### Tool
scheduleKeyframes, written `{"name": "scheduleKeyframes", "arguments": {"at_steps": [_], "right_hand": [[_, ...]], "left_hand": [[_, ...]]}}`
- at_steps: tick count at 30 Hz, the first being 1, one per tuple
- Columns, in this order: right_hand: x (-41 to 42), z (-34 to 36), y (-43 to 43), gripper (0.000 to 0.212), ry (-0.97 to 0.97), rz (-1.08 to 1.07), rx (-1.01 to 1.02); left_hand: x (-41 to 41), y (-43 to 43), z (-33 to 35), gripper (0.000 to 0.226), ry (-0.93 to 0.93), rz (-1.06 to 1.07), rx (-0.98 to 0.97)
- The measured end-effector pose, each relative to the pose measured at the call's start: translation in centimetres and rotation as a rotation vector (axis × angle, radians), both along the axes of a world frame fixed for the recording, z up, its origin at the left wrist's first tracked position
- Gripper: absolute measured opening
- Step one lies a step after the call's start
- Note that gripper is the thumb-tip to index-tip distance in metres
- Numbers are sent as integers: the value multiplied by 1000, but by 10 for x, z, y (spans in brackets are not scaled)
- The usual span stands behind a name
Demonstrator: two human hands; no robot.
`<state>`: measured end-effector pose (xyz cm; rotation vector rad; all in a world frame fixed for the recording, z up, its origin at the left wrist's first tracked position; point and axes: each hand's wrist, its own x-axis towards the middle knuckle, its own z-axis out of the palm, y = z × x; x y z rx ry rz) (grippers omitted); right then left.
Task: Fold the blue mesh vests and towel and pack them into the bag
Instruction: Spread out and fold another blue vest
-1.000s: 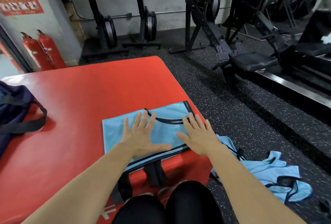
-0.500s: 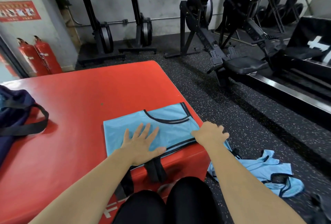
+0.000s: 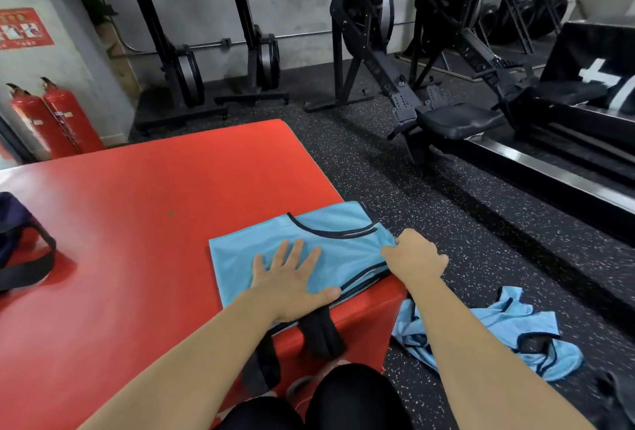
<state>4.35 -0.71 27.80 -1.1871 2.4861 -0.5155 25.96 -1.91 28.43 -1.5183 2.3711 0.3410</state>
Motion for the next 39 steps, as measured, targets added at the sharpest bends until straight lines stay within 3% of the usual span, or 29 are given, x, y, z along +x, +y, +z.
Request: {"name": "scheduleKeyframes", "arguments": {"at_steps": [2, 5, 8, 10, 12, 21, 25, 31, 34, 39], "right_hand": [[-10, -7, -3, 19, -138, -38, 12], [-17, -12, -4, 33, -468, -90, -20], [-22, -17, -3, 36, -668, -145, -72], [-25, -20, -5, 27, -715, -131, -105], [-28, -23, -7, 15, -732, -112, -131], [-42, -27, -7, 16, -810, -130, -287], [-41, -21, -4, 16, -926, -143, -301], [-46, -9, 6, 15, -1014, -262, -228], [-37, 3, 13, 15, -969, -250, -226], [3, 41, 21, 29, -742, -113, -551]], "left_hand": [[-13, -13, 11, 84, -16, 0, -112], [-35, -44, 26, 57, -2, -17, -362], [-62, -76, 31, 43, 68, -28, -344], [-80, -91, 27, 45, 89, -23, -260], [-97, -102, 23, 50, 98, 10, -170], [-126, -144, 17, 68, 33, 89, 41], [-132, -160, 10, 75, 45, -34, 6], [-123, -167, 22, 39, 542, 45, 151], [-108, -168, 38, 9, 611, 44, 144], [-66, -155, 80, 15, 665, 49, 80]]}}
